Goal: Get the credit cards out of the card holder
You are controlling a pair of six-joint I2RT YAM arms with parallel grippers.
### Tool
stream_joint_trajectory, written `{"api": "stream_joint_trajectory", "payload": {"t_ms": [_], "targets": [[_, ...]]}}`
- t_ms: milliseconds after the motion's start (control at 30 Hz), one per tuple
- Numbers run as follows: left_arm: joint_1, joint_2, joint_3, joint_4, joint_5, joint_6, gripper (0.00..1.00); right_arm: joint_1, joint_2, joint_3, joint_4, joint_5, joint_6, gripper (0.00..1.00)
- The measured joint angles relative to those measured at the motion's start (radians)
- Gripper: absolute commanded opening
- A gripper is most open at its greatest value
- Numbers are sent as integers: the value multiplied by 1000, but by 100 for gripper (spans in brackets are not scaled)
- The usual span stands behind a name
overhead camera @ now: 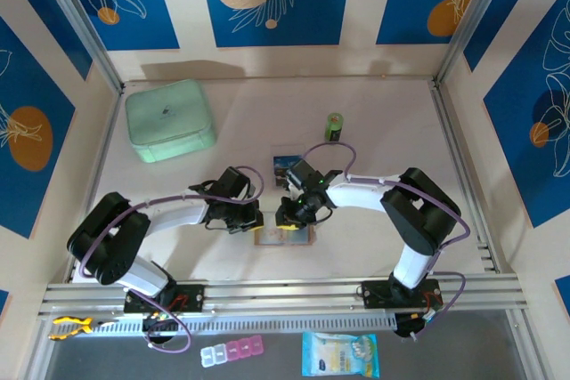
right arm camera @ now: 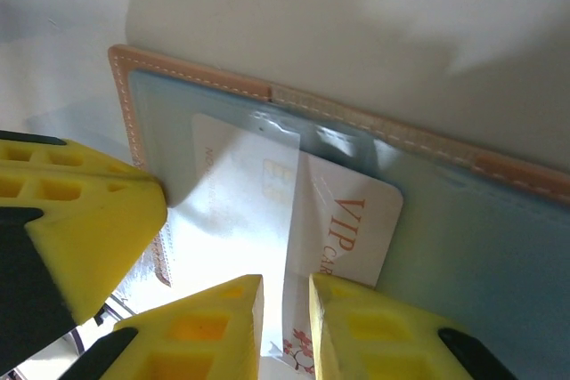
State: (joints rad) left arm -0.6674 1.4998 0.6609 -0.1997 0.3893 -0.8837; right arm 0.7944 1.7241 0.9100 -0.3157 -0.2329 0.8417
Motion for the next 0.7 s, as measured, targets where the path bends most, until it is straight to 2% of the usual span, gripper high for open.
{"api": "stream_joint_trajectory", "payload": {"t_ms": [467, 700], "targets": [[-6, -7, 42, -68, -1, 3, 5, 0, -60, 4, -44, 21, -3, 23], [-45, 14, 55, -60, 7, 2, 3, -5, -73, 3, -41, 21, -3, 27]]}}
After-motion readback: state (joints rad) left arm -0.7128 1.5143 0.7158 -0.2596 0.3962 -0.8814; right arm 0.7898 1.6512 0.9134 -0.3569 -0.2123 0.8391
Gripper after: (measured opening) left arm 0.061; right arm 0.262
